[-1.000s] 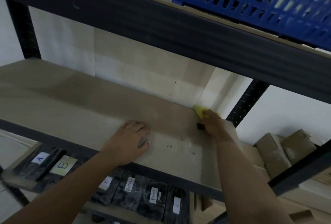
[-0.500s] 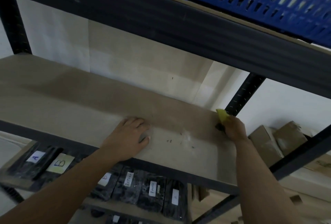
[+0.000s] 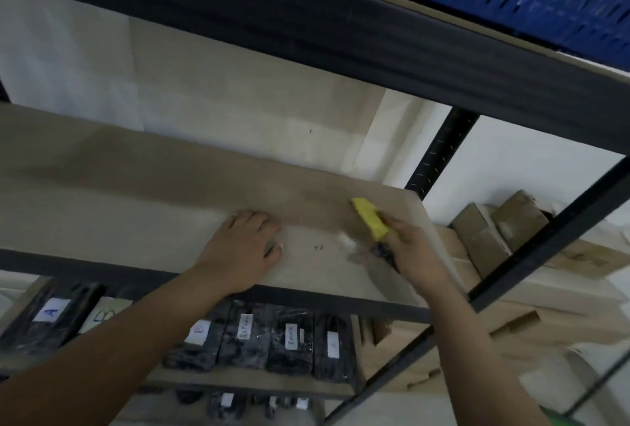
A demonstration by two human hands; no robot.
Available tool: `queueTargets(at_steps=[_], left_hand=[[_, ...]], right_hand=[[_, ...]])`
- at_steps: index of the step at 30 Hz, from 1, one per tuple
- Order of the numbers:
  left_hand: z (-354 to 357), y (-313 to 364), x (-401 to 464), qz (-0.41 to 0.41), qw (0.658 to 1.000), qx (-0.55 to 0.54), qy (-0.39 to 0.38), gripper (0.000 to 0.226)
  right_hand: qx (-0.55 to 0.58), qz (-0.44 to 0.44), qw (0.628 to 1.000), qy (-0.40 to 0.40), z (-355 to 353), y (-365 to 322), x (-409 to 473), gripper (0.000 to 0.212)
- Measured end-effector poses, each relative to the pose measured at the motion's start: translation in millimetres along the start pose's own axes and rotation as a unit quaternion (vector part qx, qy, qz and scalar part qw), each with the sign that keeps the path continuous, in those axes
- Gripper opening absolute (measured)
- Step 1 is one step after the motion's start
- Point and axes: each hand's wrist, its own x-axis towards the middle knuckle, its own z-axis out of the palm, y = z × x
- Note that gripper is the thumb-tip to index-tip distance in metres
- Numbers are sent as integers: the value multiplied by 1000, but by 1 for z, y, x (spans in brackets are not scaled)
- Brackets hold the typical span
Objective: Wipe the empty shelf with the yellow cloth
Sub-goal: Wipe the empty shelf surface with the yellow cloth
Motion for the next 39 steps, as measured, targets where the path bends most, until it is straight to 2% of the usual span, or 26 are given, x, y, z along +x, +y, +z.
queueTargets(at_steps=[2,5,7,9,11,13,16,17,18,20,22,25,28,31,34,37,39], left_hand=[[-2,-4,0,14,1000,6,-8,49],[-2,-10,0,29,1000,2,-9,49],[-2,-11,0,29,1000,-2,-10,50],[-1,-11,0,27,1000,-6,-8,50],[-1,-11,0,23,1000,-16,-3,51],[1,-13,-1,18,999,-28,1,51],[2,-15,0,12,999,-42,3,51],[2,-15,0,11,999,-42,5,52],[2,-14,0,11,999,-41,8,52],[2,-13,0,11,999,-35,18,51],[2,-12,0,7,999,-33,23,49],[1,-11,0,-1,999,-37,21,48],[-1,-11,1,-3,999,-42,19,47],[-3,-10,1,-10,999,-46,10,45],[-4,-7,-1,-22,998,-53,14,43],[-3,-6,-3,-24,998,-51,27,42],[-4,-5,-3,-24,998,-50,34,41]], right_hand=[[-87,41,991,95,-10,16,-14,41],[-265,86,952,126,8,29,-39,34],[-291,105,937,160,31,23,-51,36],[-281,106,938,175,53,5,-54,41],[-248,63,953,163,74,-10,-53,43],[-161,34,973,161,80,-17,-50,41],[9,96,971,218,48,-15,-29,27],[15,105,969,224,34,-8,-14,31],[-17,105,972,212,22,1,3,35],[-171,92,972,128,8,17,40,43],[-308,71,948,39,6,29,78,47],[-329,21,943,35,9,25,126,39],[-358,-38,933,-29,23,5,154,38],[-280,-105,952,-71,55,-22,155,46],[-178,-196,956,-126,79,-42,131,39],[-98,-193,961,-173,64,-41,100,33],[-87,-180,950,-239,38,-34,89,30]])
